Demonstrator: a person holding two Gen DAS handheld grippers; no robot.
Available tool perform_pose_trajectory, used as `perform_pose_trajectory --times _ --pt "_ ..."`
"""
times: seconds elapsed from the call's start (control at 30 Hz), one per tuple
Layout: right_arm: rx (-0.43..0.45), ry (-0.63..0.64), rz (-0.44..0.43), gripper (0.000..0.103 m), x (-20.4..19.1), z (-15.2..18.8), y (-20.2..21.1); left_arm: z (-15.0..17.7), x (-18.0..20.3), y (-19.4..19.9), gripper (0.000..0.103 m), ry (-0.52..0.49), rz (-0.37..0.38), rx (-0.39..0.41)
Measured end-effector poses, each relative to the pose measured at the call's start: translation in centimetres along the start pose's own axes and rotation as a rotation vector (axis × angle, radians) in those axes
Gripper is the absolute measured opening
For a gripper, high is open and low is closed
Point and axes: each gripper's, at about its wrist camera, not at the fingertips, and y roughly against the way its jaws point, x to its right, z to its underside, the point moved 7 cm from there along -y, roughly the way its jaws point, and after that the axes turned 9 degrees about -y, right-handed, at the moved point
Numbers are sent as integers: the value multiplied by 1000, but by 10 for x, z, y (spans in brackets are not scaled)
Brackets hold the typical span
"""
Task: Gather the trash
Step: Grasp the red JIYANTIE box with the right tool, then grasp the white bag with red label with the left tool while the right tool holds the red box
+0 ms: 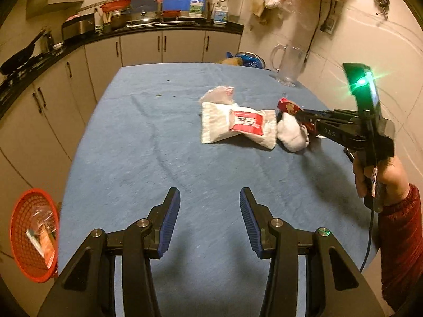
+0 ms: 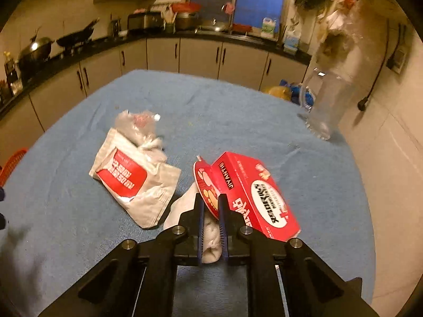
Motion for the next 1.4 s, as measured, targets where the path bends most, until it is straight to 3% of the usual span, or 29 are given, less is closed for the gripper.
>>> perform_pose_trajectory --times 0.3,0.43,0.6,0.7,0.87,1.0,1.1,1.13,1.2,1.27,1.3,1.33,1.4 --pt "164 -190 -161 4 22 -16 41 -37 17 -36 47 83 79 -37" --pt "197 -267 -240 3 31 -21 48 -63 14 -57 60 118 76 -28" --pt "244 -335 -325 3 43 -27 64 -87 -10 -93 62 190 60 -53" --pt "223 -355 -364 3 43 -27 63 -91 -22 -116 62 231 75 -81" --pt "187 -407 -351 3 57 -23 56 -90 -27 -144 62 284 127 -122" --pt "93 -471 -344 4 67 -16 37 -91 -20 -148 62 285 174 -101" --pt "38 -515 -366 5 72 -12 23 -92 -14 -147 48 242 159 -88" --pt "21 -516 -353 11 73 -11 19 -93 -12 -146 42 232 159 -82" --pt "3 -512 -325 30 75 -9 13 -92 -10 -142 33 218 159 -75" --pt "19 -494 -301 56 75 -9 14 -92 -9 -139 24 205 148 -68" --pt "21 -476 -272 58 74 -9 13 -91 -9 -139 7 199 141 -72" --pt "18 -466 -257 59 74 -9 11 -90 -10 -141 1 200 139 -84" --pt "15 -448 -216 59 75 -7 9 -87 -12 -145 1 210 149 -96"
